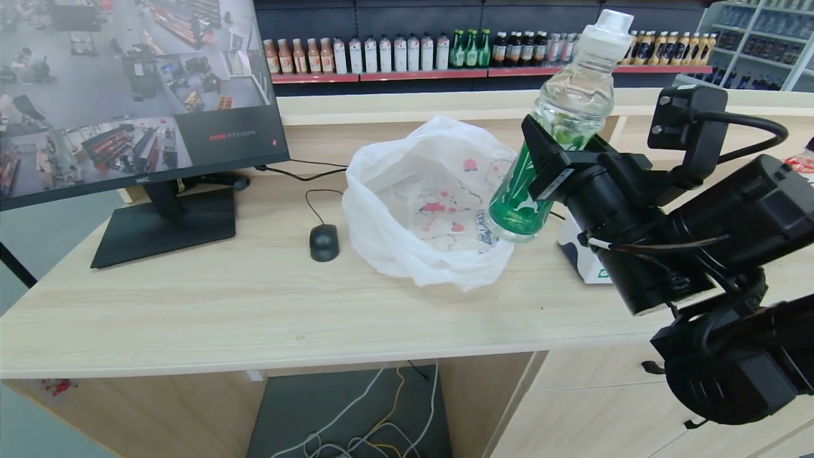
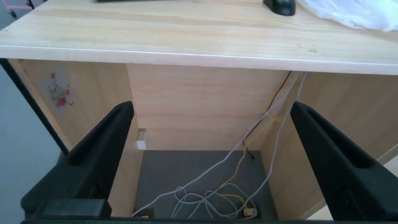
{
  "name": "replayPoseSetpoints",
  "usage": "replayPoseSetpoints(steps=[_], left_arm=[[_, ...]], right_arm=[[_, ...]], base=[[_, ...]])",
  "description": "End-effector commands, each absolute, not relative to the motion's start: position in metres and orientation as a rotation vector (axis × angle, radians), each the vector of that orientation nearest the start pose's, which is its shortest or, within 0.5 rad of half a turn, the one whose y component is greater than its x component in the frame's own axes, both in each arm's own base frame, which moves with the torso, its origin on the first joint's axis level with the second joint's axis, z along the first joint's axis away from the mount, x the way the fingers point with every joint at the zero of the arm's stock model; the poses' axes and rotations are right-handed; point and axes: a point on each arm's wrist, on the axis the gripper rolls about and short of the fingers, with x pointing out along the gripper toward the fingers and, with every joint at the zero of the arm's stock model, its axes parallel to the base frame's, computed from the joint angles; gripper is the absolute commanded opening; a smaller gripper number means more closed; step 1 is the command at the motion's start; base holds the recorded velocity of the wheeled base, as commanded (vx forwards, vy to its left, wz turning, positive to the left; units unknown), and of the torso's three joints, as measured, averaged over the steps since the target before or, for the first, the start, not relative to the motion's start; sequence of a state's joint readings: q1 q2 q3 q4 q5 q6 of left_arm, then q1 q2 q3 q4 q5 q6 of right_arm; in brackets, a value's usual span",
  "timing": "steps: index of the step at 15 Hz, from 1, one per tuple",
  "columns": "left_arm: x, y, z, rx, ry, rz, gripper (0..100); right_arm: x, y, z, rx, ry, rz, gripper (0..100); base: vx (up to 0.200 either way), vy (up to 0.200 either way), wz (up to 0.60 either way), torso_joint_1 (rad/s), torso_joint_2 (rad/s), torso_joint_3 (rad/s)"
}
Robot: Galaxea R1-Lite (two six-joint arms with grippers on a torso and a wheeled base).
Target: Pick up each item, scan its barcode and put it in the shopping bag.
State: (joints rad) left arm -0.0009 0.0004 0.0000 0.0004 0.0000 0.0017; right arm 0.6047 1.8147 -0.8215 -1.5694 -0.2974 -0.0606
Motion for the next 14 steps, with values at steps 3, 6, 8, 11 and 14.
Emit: replayPoseSetpoints(steps=[3, 6, 8, 11, 14], left_arm=[[-0.023, 0.0, 0.075, 0.002, 0.0, -0.002, 100], [-0.023, 0.0, 0.075, 0.005, 0.0, -0.002, 100], [-0.023, 0.0, 0.075, 0.005, 0.0, -0.002, 100], [-0.023, 0.0, 0.075, 0.006, 0.0, -0.002, 100], [-0.023, 0.0, 0.075, 0.006, 0.0, -0.002, 100]], right_arm=[[0.263, 0.175, 0.241, 0.193, -0.528, 0.283, 0], [0.262, 0.175, 0.241, 0.192, -0.526, 0.286, 0], [0.256, 0.177, 0.243, 0.197, -0.532, 0.3, 0], [0.249, 0.18, 0.246, 0.186, -0.52, 0.317, 0], [0.262, 0.191, 0.256, 0.129, -0.469, 0.325, 0]], base=[[0.0, 0.133, 0.0, 0.0, 0.0, 0.002], [0.0, 0.0, 0.0, 0.0, 0.0, 0.0], [0.0, 0.0, 0.0, 0.0, 0.0, 0.0], [0.0, 0.0, 0.0, 0.0, 0.0, 0.0], [0.0, 0.0, 0.0, 0.0, 0.0, 0.0]])
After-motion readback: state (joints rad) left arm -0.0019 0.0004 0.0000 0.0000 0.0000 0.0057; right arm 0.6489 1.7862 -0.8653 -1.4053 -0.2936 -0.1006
